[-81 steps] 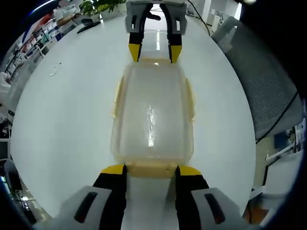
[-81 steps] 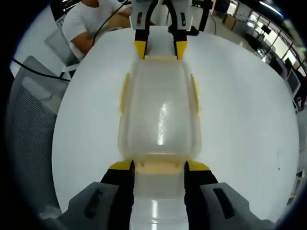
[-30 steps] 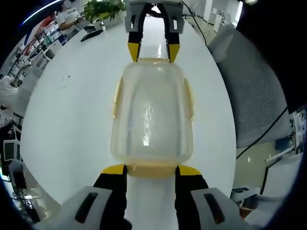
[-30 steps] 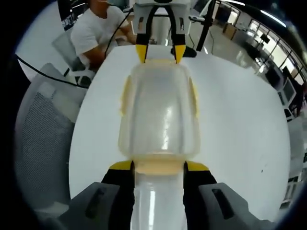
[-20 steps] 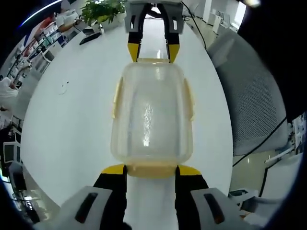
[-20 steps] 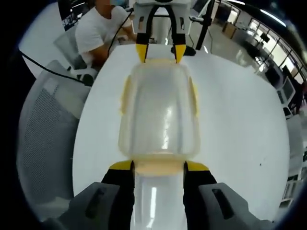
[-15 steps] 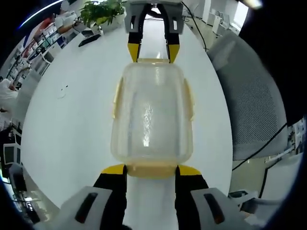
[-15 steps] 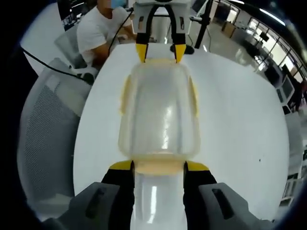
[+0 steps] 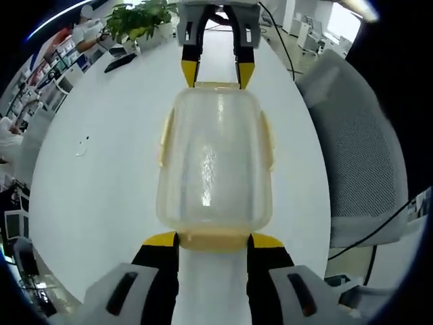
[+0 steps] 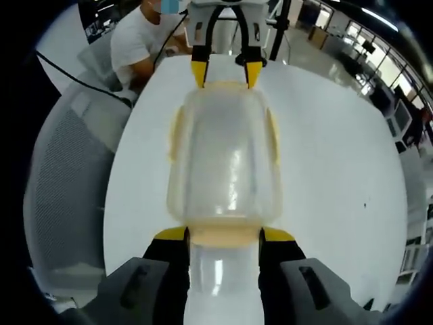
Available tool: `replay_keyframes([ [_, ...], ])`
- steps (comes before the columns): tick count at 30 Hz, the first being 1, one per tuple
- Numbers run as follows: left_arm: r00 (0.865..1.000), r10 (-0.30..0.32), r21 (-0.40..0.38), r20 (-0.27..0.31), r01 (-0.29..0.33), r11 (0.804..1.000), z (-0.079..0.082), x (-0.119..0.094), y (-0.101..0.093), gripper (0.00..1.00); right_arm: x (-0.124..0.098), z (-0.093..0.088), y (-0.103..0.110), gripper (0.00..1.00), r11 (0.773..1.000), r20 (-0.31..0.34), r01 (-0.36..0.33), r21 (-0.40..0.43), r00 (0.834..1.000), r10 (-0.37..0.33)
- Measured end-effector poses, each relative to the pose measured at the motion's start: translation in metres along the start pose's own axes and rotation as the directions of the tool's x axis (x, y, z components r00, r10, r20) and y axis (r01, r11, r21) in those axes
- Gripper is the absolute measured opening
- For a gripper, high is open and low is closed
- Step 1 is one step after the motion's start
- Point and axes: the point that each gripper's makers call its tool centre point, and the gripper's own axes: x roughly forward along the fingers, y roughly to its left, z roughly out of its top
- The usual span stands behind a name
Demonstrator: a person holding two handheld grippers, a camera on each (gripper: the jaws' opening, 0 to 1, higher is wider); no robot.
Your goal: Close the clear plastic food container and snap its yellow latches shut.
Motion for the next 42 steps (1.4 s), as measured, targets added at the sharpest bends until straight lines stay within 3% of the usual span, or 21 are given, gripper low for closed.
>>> replay_keyframes([
  [22,1.0,-0.007,-0.002,0.009,0.007,1.0,0.048,0.022,0.011,0.33,-0.017,-0.055,-0.01,0.36,1.0,-0.027,0.002,0.006,1.0,-0.002],
  [42,0.998,-0.015,0.006,0.055,0.014,1.0,0.095,0.045,0.013,0.33,-0.026,-0.105,-0.012,0.36,1.0,-0.075,-0.004,0.011,0.997,0.005],
])
